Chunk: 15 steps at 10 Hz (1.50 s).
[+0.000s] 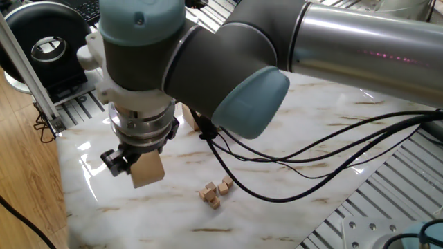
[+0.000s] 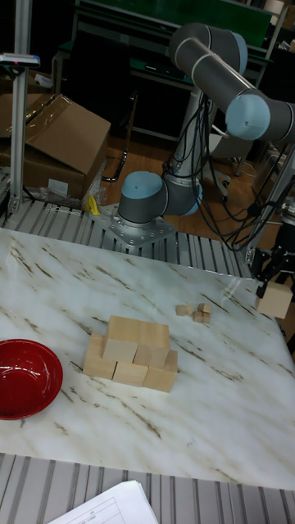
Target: Stack the blocks into a pyramid shape
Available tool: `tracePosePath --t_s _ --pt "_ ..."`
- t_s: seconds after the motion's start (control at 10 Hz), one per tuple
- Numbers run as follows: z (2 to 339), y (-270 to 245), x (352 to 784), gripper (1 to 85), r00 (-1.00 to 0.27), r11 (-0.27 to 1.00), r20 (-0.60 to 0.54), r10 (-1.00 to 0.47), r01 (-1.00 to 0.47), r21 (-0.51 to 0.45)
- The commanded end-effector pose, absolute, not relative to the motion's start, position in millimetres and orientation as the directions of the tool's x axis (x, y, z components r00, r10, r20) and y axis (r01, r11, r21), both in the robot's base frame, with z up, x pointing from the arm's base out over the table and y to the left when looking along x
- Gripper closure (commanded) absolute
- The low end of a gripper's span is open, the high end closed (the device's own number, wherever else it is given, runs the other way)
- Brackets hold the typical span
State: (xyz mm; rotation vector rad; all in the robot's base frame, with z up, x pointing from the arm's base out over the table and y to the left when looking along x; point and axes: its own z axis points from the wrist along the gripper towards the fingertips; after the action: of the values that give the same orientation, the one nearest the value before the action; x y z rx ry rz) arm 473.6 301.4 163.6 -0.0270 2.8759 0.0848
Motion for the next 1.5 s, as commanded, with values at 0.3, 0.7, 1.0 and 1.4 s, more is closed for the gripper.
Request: tracePosePath --t_s 0.3,0.7,1.0,1.4 --pt "184.6 247.9 530.9 84.7 -0.973 0.991 -0.197 -0.122 -0.130 0.029" --pt "187.9 204.5 563.3 84.7 -0.957 0.972 -0.179 -0.227 -0.234 0.018" --pt "179.2 190.1 576.6 84.7 -0.931 0.949 -0.190 -0.312 -0.313 -0.023" --pt "174.7 185.4 573.6 84.7 -0.906 0.921 -0.172 -0.387 -0.387 -0.033"
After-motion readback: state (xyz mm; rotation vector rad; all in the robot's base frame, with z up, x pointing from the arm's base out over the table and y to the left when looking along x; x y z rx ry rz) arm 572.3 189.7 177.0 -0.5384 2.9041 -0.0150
